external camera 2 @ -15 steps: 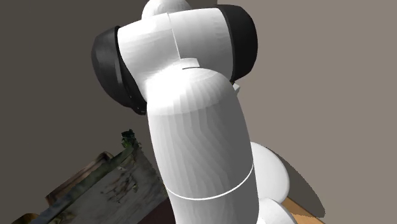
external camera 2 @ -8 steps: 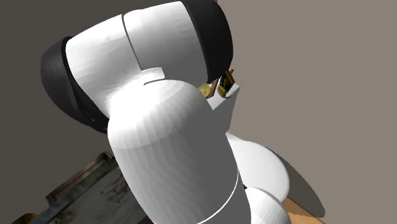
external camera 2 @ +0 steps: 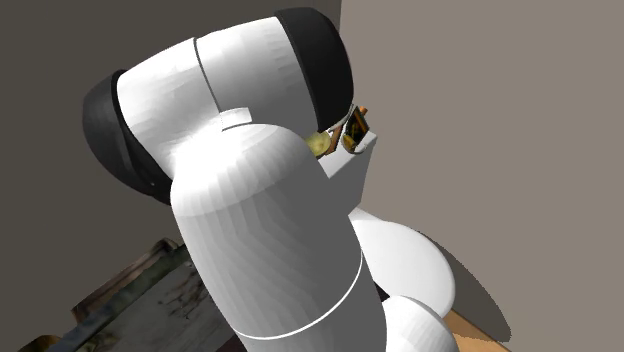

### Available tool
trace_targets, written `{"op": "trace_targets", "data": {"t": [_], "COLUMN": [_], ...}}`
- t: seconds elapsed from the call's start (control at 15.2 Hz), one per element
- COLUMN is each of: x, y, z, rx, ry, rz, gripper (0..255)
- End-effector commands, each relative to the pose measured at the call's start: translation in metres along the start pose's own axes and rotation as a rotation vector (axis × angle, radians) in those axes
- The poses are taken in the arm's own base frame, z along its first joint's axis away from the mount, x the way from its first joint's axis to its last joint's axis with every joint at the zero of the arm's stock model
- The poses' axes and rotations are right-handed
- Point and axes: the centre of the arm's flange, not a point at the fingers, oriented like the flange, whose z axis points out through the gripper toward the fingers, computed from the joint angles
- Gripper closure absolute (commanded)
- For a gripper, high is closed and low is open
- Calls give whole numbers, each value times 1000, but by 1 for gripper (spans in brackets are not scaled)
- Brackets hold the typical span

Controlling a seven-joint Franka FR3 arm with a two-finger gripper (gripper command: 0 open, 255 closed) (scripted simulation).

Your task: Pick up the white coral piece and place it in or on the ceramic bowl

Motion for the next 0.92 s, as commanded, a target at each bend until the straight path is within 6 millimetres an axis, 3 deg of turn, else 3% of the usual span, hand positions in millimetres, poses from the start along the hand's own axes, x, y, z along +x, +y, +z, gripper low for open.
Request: {"op": "trace_targets", "data": {"t": [0.0, 0.2, 0.26, 0.86], "x": [0, 0, 0, 0], "y": [0, 0, 0, 0], "z": [0, 0, 0, 0], "rx": [0, 0, 0, 0], "ry": [0, 0, 0, 0], "rz": [0, 0, 0, 0], "gripper": [0, 0, 255, 255]}}
